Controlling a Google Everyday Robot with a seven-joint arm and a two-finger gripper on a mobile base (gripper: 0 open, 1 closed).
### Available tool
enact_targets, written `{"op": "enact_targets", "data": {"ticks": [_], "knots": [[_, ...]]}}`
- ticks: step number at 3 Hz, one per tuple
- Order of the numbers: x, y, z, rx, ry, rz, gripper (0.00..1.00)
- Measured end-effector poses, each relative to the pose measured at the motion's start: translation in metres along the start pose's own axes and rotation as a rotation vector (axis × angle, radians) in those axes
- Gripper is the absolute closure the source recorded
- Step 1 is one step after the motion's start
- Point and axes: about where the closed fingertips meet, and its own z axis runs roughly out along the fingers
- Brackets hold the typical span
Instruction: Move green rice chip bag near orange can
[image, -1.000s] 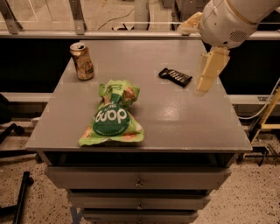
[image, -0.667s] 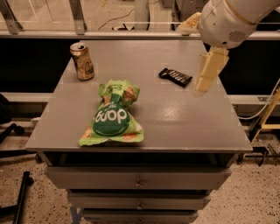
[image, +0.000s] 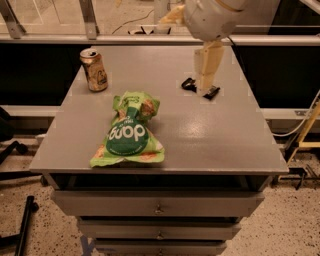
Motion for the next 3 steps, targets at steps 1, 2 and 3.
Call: {"op": "enact_targets", "data": {"ticks": [1, 2, 3], "knots": [[-0.026, -0.02, 0.014, -0.013, 0.006, -0.151, 0.0], [-0.066, -0.023, 0.029, -0.012, 0.056, -0.288, 0.0], [-0.094, -0.005, 0.053, -0.063, 0.033, -0.334, 0.0]]}}
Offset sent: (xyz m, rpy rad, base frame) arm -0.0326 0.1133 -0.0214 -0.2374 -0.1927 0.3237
